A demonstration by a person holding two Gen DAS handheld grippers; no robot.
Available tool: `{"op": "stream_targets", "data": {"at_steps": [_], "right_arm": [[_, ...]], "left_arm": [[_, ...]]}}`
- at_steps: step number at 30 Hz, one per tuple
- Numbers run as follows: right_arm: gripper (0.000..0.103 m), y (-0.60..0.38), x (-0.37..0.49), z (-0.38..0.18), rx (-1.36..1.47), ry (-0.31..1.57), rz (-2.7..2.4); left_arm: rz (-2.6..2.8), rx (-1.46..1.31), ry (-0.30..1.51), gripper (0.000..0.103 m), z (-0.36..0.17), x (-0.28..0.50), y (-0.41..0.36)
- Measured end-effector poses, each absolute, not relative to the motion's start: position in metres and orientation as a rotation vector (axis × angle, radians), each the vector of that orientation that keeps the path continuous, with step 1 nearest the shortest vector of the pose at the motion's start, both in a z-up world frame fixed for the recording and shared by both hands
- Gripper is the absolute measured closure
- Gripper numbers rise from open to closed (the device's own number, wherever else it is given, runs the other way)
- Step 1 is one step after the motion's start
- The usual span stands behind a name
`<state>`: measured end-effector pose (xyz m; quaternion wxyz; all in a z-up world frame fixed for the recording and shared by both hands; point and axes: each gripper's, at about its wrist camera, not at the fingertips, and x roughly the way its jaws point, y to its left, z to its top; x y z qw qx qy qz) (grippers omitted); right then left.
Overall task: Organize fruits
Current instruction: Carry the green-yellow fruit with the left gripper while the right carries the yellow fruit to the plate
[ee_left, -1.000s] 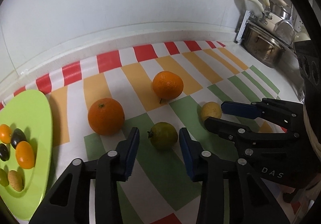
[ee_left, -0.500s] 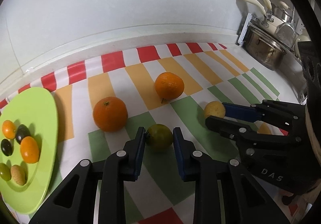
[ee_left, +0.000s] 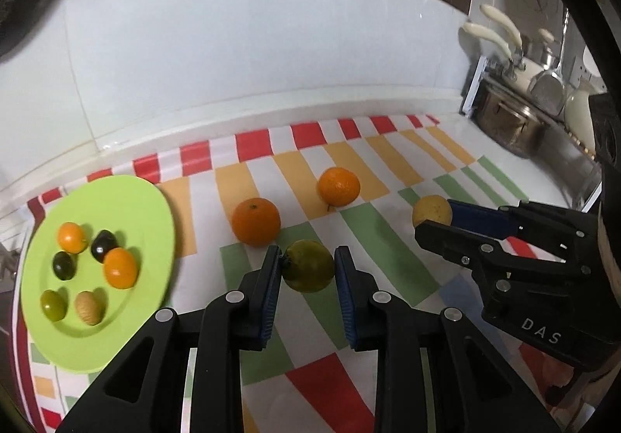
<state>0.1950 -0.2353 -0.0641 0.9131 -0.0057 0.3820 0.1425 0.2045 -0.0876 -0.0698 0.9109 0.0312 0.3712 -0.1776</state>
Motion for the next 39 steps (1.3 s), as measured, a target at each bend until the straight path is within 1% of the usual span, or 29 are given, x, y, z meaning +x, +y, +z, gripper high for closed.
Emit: {"op": "stream_targets", "data": {"at_steps": [17, 27, 39], "right_arm": [[0.073, -0.21, 0.167, -0.02, -0.026, 0.699, 0.357], [0.074, -0.187, 0.158, -0.006, -0.039, 0.639, 0.403], [0.073, -0.154, 0.158, 0.006, -0.036, 0.613, 0.454]], "left_arm": [[-0.252, 0.052, 0.65, 0.075, -0.022, 0.16, -0.05], [-0.176, 0.042, 0.601, 0.075, -0.006, 0.142, -0.024], [-0.093, 0.026, 0.561, 0.075, 0.007, 0.128, 0.01]]}}
